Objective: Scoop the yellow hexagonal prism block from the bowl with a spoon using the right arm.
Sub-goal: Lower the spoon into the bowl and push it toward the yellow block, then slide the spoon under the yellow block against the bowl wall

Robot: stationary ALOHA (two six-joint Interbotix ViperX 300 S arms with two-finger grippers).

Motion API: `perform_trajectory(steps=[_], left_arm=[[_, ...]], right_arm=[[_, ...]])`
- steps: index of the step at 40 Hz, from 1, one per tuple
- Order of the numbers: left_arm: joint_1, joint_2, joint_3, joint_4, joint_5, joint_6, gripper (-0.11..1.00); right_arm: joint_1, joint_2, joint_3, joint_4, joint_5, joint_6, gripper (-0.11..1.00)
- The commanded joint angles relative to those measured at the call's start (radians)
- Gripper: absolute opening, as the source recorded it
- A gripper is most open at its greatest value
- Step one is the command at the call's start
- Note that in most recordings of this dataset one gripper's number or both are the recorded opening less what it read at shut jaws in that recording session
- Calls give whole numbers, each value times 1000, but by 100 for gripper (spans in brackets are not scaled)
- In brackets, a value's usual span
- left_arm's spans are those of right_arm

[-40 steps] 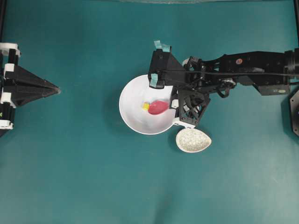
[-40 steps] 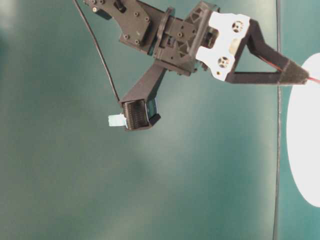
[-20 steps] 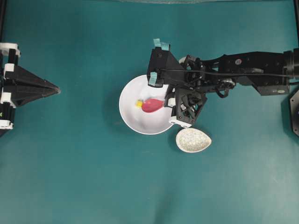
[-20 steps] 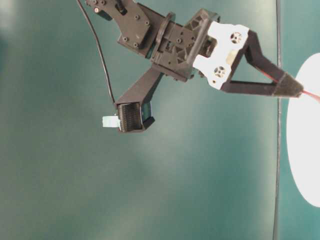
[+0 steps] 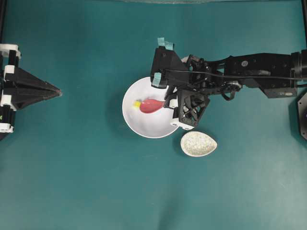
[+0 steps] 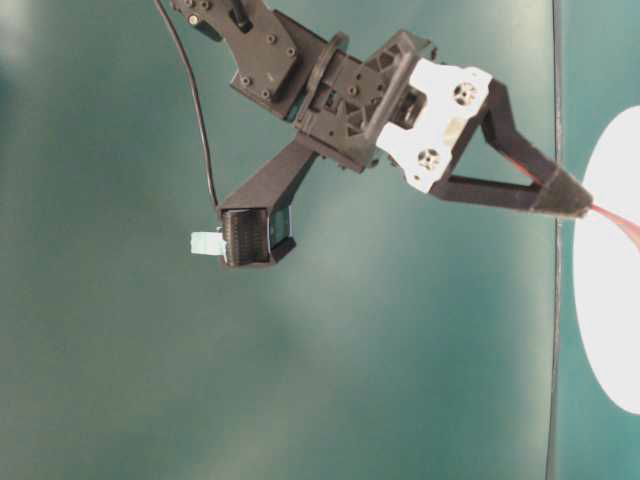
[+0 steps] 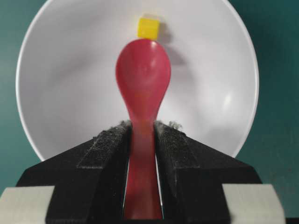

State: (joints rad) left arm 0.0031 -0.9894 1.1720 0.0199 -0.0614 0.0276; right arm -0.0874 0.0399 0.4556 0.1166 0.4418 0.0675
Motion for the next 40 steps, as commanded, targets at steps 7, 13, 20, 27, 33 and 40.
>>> perform_trajectory(steps=[7, 13, 20, 27, 33, 40], left_arm=[[2, 3, -20, 2, -3, 0, 3], [2, 3, -18, 2, -3, 0, 3], [0, 3, -20, 2, -5, 0, 3], [0, 3, -20, 2, -3, 0, 3], [2, 3, -20, 2, -3, 0, 3], [2, 3, -20, 2, -3, 0, 3]], right_arm=[[2, -11, -21, -2, -29, -2, 24], [0, -11, -21, -2, -37, -3, 24], [0, -12, -23, -2, -48, -3, 24], [2, -11, -23, -2, -58, -5, 24], [0, -11, -21, -2, -69, -5, 24], [0, -11, -21, -2, -83, -8, 24]])
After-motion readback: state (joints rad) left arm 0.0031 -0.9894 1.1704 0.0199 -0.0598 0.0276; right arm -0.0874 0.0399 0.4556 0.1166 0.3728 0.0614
